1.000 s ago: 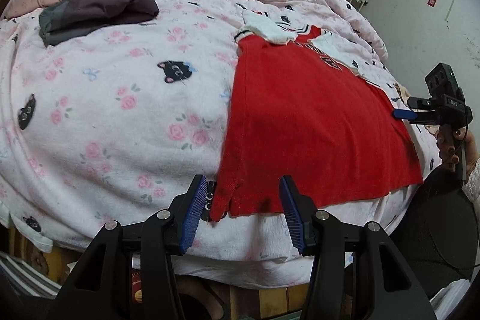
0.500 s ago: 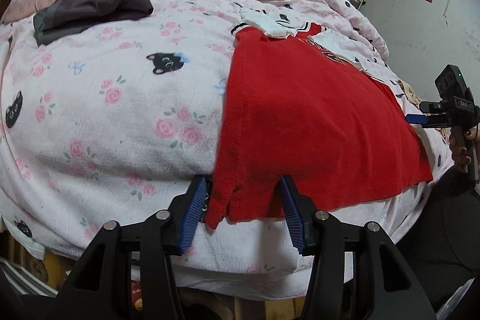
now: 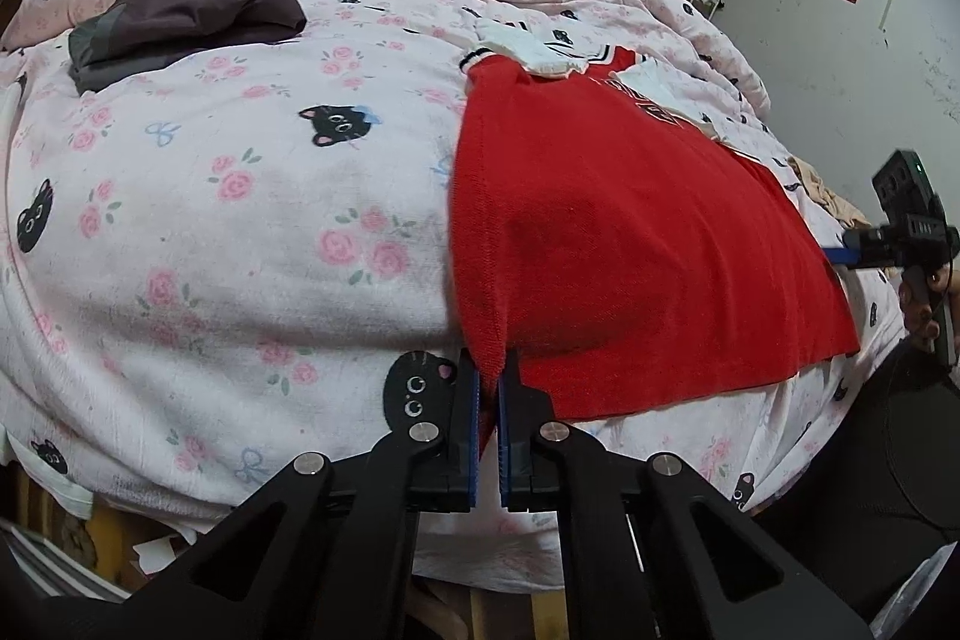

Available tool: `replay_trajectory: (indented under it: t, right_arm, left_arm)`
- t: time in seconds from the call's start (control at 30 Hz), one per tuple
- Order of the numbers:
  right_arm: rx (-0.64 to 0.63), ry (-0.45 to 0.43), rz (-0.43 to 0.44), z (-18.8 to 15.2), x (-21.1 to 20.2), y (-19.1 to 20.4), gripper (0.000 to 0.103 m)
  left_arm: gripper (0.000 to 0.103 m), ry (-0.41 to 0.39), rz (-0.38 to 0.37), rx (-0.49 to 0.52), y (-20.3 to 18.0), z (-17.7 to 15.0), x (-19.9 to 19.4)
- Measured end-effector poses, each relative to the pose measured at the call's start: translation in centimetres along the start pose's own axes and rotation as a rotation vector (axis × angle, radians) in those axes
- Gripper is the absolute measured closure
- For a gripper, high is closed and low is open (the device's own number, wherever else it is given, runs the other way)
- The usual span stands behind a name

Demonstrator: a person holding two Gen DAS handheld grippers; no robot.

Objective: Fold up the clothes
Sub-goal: 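Grasp the red jersey hem with the left gripper, then grasp the jersey hem with the right gripper beside the left gripper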

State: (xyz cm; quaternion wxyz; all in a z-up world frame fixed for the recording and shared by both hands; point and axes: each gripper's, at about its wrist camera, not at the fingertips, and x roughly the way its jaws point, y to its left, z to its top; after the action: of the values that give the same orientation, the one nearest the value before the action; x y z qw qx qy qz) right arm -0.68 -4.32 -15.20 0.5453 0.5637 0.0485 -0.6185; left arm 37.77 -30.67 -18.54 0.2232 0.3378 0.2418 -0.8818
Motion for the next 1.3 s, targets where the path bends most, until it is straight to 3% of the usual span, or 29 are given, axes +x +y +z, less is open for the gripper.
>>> replay_trajectory:
  t: [0.23,0.6,0.93,1.0,1.07,1.1,1.3]
  right_arm:
    - [-0.031,0.033,-0.021,-2.8,-0.4,0.0,0.032]
    - [-0.025,0.135,0.037,-6.3,1.4,0.2,0.032]
    - [0.038,0.103,0.123,-6.5,2.2,-0.9,0.031]
    - [0.044,0.104,0.145,-6.7,2.3,-1.0,0.034]
    - [0.041,0.115,0.145,-6.7,2.7,-1.0,0.051]
    - [0.042,0.120,0.139,-6.7,3.0,-1.1,0.054]
    - [0.095,0.128,0.197,-6.6,3.5,-1.8,0.055]
  left_arm:
    - [0.101,-0.009,0.024,-0.027,0.2,0.2,-0.3]
    - [0.101,-0.009,0.124,-0.117,0.3,0.7,-0.7]
    - [0.101,0.014,0.162,-0.163,0.8,0.9,-0.1]
    - [0.101,0.016,0.163,-0.168,0.9,0.9,-0.1]
    - [0.101,0.019,0.164,-0.173,1.0,0.9,-0.1]
    - [0.100,0.020,0.164,-0.175,1.1,0.9,-0.1]
    - [0.100,0.024,0.163,-0.179,1.2,0.9,0.0]
